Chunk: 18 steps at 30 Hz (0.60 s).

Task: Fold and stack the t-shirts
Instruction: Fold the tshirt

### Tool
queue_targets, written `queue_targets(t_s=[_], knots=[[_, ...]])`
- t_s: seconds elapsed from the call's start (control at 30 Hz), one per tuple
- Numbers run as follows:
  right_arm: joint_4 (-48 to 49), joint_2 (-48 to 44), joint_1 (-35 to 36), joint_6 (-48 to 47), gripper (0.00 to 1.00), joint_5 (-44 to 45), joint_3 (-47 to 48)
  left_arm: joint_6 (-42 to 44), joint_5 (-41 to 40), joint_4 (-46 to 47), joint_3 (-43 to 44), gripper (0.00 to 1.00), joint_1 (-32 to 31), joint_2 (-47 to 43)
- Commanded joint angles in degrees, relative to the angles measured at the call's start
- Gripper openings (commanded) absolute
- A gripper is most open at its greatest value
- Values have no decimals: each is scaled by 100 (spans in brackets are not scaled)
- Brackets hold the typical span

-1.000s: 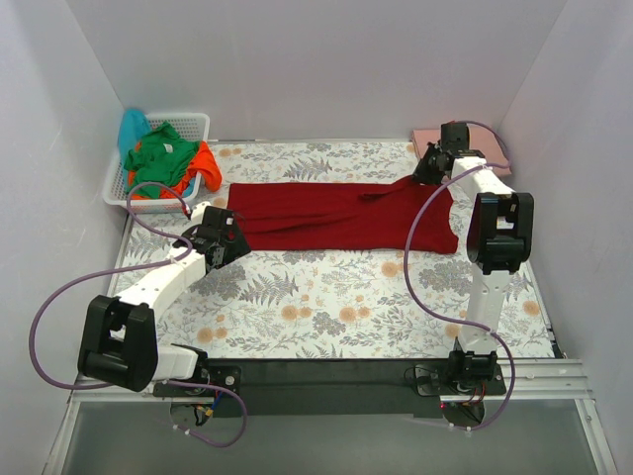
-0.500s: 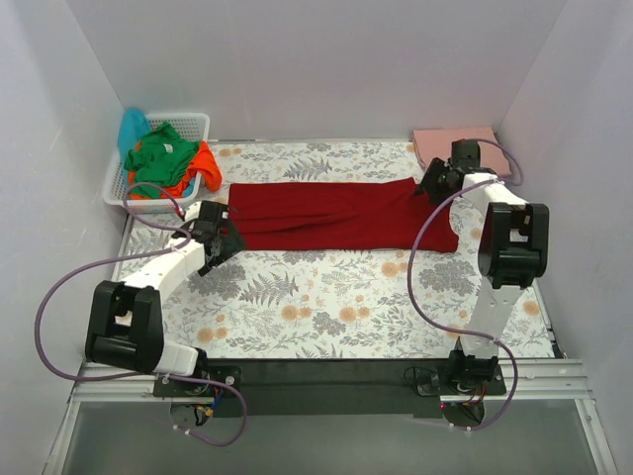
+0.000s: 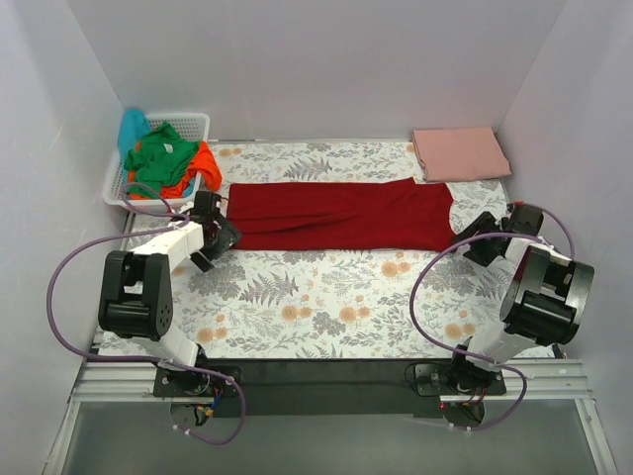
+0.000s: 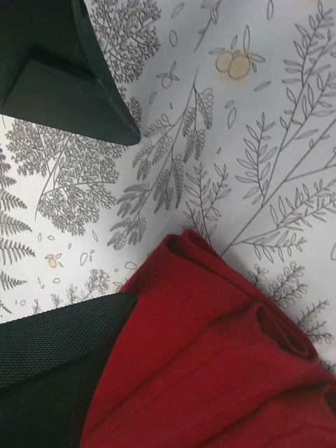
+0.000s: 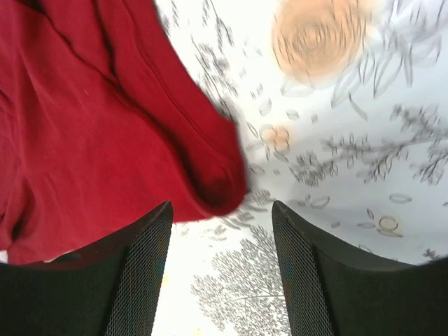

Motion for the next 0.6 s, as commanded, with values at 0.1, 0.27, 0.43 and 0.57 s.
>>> queue_targets(t_s=[0.1, 0.27, 0.43, 0.57], knots=[[1158, 51, -183, 78, 64, -987, -625, -201, 207, 56, 411, 84, 26, 315], [1397, 253, -192, 87, 62, -1031, -732, -218, 260, 82, 464, 81, 26, 491], [1432, 332, -201, 105, 59, -917, -802, -236, 339, 82, 429, 75, 26, 561], [1423, 315, -227, 87, 54, -776, -899, -236, 295, 91, 420, 70, 26, 579]])
